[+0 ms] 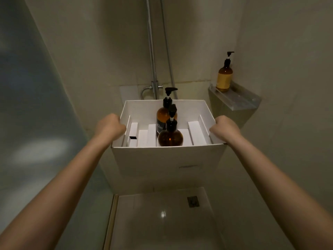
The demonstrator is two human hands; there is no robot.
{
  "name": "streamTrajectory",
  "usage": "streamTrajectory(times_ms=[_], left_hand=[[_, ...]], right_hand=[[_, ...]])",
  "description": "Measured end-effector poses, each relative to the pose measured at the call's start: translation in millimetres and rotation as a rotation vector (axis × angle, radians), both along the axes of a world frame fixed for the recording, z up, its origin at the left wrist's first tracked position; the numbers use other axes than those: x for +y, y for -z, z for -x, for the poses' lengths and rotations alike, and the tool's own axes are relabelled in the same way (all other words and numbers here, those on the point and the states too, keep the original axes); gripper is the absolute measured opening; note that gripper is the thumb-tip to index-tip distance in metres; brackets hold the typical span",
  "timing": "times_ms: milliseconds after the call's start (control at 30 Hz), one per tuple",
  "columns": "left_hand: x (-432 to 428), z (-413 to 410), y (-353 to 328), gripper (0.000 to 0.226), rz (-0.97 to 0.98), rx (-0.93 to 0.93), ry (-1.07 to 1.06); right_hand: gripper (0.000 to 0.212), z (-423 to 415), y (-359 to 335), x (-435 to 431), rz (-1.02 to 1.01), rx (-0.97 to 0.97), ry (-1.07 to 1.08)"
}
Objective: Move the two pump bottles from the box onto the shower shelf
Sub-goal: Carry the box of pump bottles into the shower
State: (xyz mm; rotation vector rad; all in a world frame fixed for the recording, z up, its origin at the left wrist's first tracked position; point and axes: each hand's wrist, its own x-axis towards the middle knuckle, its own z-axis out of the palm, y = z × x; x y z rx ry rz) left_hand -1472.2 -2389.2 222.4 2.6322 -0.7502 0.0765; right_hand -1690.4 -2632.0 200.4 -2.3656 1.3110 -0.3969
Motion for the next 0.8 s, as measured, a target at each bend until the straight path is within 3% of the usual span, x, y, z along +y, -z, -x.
streamTrajectory(times_ms=[300,400,800], left_hand=[[-19.4,-25.2,98.4,0.016,-0.033,0.107,-0.016],[-26.5,-32.2,139.1,0.009,-0.035,0.123,-0.027],[-47.3,-49.3,326.7,0.006,-0.058,0.081,-0.069]], right_hand=[[0.028,-28.9,78.3,-22.9,-0.018,0.103,-0.021],[0.027,-39.8,114.7,-33.0,-0.021,0.126,-0.024],[0.027,-66.0,301.4,-61.9,-0.098,0.086,-0.087]])
